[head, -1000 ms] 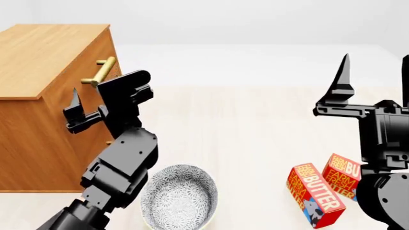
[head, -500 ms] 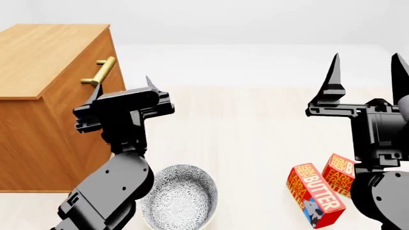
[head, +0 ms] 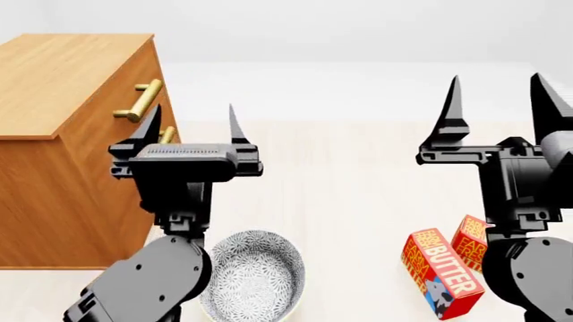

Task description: Put the chocolate pudding in the top drawer of the cabinet and close it.

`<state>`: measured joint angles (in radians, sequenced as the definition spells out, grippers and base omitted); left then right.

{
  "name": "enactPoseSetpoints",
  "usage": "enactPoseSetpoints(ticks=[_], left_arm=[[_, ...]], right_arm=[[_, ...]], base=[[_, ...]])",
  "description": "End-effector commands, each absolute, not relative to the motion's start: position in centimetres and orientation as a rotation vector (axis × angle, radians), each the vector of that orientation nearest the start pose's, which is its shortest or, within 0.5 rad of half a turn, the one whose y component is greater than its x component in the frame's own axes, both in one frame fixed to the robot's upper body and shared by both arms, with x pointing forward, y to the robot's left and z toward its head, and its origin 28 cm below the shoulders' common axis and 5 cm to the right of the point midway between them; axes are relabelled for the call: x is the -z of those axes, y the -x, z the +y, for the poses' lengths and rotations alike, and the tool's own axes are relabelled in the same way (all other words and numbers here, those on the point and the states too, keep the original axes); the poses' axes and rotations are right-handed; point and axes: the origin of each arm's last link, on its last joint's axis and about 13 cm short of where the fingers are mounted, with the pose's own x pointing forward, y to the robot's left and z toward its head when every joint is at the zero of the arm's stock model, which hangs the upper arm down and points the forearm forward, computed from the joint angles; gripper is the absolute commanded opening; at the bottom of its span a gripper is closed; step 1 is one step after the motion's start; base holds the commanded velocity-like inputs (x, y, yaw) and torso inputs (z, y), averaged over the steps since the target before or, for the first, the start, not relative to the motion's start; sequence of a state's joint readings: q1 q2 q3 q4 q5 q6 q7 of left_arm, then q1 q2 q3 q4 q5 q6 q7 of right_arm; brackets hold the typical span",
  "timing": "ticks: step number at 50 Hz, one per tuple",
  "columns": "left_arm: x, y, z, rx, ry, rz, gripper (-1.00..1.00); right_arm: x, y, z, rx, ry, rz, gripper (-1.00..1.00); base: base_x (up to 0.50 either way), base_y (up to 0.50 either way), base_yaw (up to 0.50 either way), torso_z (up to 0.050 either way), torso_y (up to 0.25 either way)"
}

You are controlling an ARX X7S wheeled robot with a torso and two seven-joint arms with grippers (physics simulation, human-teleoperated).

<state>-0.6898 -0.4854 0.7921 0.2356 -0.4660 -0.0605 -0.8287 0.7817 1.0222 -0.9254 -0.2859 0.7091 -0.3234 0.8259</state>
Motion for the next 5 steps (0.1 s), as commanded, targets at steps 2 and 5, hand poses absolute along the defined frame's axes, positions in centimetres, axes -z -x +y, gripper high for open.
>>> enactPoseSetpoints(ticks=[2,5], left_arm=[[-16.70,-27.35,16.52,0.006,-0.045,-0.517,1.00],[-16.85,-27.27,16.52,0.006,-0.048,-0.526,1.00]], right_arm=[[-19.96,-25.81,-16.44,0.043,0.096,-0.593,1.00],[-19.97,-25.79,-16.41,0.039,0.097,-0.594,1.00]], base=[[0.00,0.00,0.00,0.000,0.000],[0.00,0.00,0.00,0.000,0.000]])
